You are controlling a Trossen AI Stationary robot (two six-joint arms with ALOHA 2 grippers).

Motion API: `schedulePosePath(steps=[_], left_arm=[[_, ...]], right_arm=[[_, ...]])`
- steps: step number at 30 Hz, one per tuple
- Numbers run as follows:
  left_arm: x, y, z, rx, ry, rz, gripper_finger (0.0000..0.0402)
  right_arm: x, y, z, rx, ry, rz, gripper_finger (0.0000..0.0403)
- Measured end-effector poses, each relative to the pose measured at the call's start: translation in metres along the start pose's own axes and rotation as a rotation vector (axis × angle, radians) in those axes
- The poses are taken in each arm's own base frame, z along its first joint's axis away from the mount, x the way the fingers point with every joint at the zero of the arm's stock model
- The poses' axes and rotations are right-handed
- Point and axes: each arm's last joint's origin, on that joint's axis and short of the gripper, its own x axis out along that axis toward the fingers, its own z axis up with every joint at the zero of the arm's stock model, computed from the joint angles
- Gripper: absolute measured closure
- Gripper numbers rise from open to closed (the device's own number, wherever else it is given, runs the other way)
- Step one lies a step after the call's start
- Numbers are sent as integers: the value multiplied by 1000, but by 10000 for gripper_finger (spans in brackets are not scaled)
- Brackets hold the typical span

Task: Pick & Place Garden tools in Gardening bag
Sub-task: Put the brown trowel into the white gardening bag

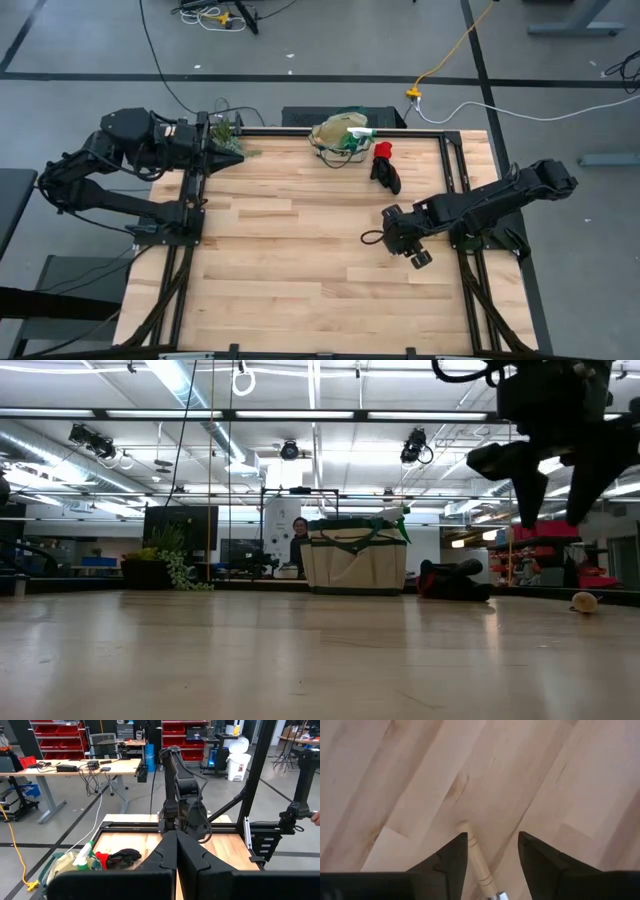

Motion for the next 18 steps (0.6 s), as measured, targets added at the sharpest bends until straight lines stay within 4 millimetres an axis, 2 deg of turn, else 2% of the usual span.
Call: schedulePosePath(steps=[5,18], left_arm=[[0,0,0,0,5,0,399],[0,-1,-1,0,9,-24,399]], right_arm=[[11,-1,3,5,65,17,227],[49,-1,-4,10,316,87,227]])
